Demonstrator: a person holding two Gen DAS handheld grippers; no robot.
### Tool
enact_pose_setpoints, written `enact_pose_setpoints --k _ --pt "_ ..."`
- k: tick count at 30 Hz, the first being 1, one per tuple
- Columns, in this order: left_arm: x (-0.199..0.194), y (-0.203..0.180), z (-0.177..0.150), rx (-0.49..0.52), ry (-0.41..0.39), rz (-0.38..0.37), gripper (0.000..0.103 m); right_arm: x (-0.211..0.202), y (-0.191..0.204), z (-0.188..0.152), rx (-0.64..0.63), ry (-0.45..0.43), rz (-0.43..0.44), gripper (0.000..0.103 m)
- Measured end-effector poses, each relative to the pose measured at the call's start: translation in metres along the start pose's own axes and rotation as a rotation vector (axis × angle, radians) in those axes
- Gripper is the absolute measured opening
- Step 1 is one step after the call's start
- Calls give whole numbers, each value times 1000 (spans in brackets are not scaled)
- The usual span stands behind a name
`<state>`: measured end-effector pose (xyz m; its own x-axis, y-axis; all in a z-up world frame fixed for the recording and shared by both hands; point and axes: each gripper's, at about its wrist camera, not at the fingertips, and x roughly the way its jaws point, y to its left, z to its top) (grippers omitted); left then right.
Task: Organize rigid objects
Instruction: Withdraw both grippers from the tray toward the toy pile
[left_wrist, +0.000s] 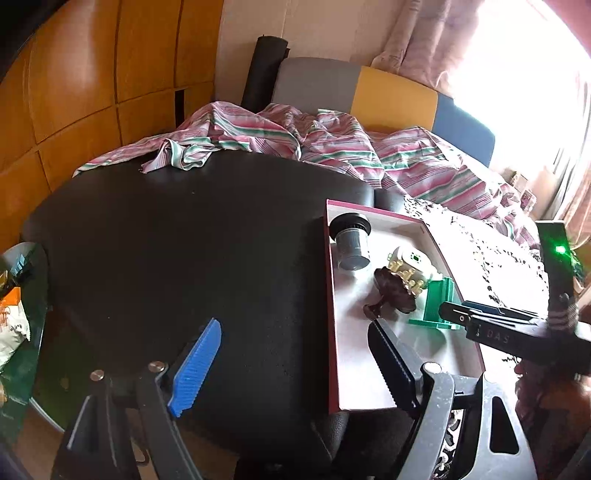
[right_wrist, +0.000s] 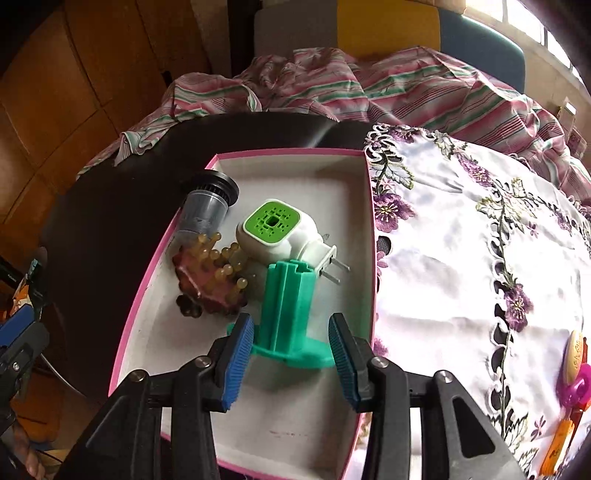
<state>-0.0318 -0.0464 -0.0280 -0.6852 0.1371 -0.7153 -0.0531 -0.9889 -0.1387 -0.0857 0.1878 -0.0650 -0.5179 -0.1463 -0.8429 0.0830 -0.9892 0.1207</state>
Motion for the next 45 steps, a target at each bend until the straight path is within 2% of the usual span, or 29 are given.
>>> enact_pose_setpoints --k 13,20,26,36,40,45 --pt "-3 -22 -6 61 8 -21 83 -38 -5 -26 3 -71 -41 43" --pt "-2 -36 -7 101 4 -28 83 -56 -26 -33 38 -99 -65 43" --pt "-2 -49 -5 134 2 -45 83 -72 -59 -39 87 -103 -108 43" --pt "2 -78 2 182 -5 -85 83 -114 -161 -59 262 -105 -229 43" --pt "8 -92 8 184 17 -140 83 -143 -223 -78 421 -131 -287 43" --pt "10 -121 11 248 23 -180 83 -170 -302 -109 689 -176 -328 43"
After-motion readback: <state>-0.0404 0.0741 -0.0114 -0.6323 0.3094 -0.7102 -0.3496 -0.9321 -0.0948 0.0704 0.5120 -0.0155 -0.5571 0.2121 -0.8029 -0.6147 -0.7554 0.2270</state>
